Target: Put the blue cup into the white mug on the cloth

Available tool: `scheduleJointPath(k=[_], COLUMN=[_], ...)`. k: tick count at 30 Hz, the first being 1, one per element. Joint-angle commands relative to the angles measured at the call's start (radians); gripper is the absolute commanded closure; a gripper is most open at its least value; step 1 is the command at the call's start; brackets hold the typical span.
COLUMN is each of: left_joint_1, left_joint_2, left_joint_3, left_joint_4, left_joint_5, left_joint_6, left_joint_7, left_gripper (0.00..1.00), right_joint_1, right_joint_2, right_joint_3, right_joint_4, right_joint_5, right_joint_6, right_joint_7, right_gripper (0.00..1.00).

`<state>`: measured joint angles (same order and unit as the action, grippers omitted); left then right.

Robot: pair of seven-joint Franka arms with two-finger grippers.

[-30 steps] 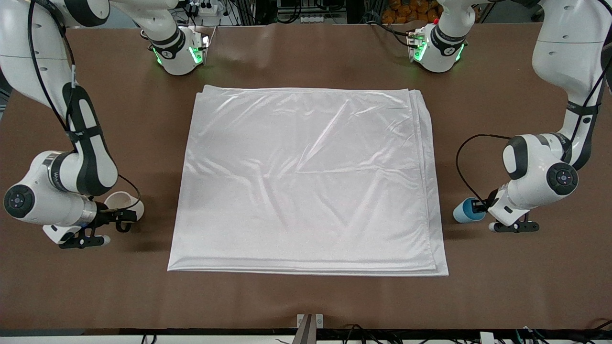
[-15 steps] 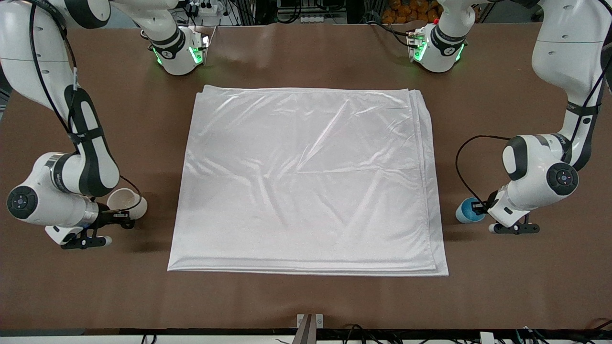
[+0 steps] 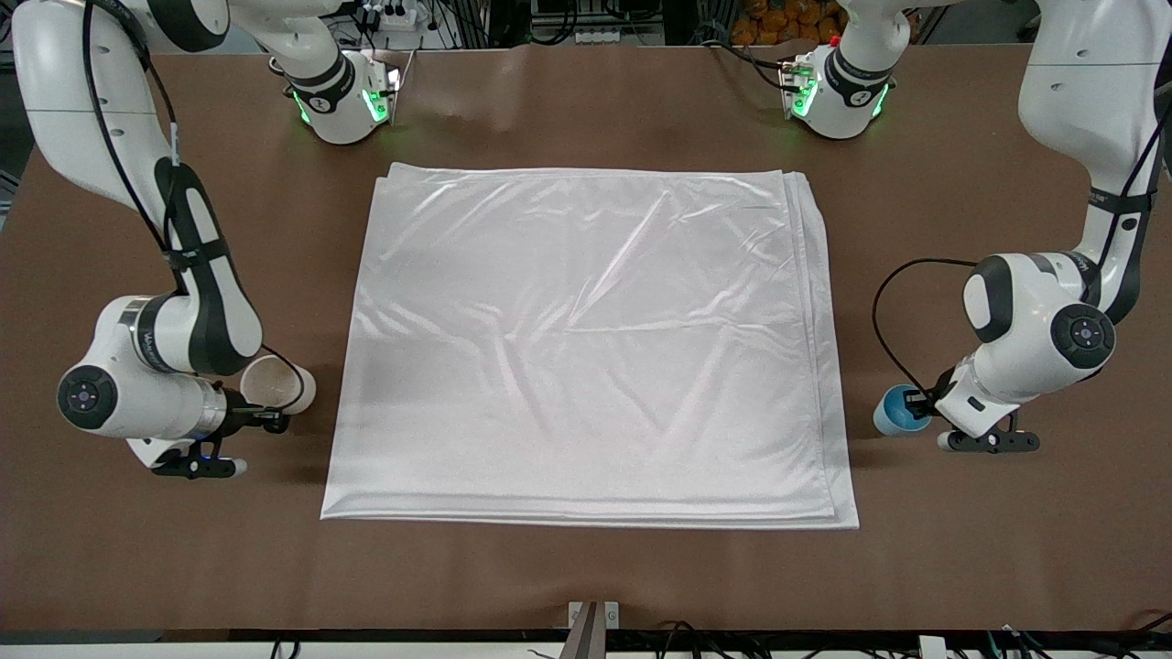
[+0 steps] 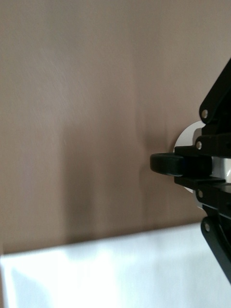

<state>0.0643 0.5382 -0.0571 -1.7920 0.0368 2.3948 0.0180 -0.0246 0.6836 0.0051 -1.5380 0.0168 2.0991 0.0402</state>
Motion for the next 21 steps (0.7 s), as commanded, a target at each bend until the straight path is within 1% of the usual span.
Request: scheduleJointPath(k=[1,3,6,11,14,16,21], left_joint_1=[-0.021,-0.021,-0.023,-0.026,-0.027,-0.029,-0.029], left_joint_2=[-0.052,-0.061,-0.078,-0.099,-0.106,-0.109,-0.124], left_joint_3=[0.005,0.003,0.003,0.003,0.002,0.0,-0.012], left_joint_4=[-0.006,-0.003,-0.001,0.011,0.028,0.039,0.049], left_joint_5=[0.002,0.002,0.002,0.011,0.011,0.011,0.011], left_joint_6=[-0.034,-0.039,-0.052,-0.083,-0.109,-0.129,-0.158], left_joint_7=[0.013,0.014,0.023,0.025,0.025,0.025,0.025], left_gripper=[1.0,1.0,1.0,1.0,1.0,1.0,1.0], right_joint_1=[0.074,0.097,0.117,0.121,0.123,0.14,0.221], right_joint_2=[-0.035,-0.039,-0.041,-0.041,-0.038,-0.038,-0.03], right_joint_3=[0.019,0.036,0.079,0.165,0.2,0.211,0.21], right_joint_4=[0.039,0.062,0.09,0.117,0.133,0.133,0.142], right_joint_5=[0.003,0.003,0.003,0.003,0.003,0.002,-0.005], right_joint_6=[-0.108,-0.149,-0.183,-0.185,-0.183,-0.179,-0.148], right_joint_7=[0.219,0.315,0.444,0.636,0.723,0.779,0.94], right_gripper=[1.0,1.0,1.0,1.0,1.0,1.0,1.0])
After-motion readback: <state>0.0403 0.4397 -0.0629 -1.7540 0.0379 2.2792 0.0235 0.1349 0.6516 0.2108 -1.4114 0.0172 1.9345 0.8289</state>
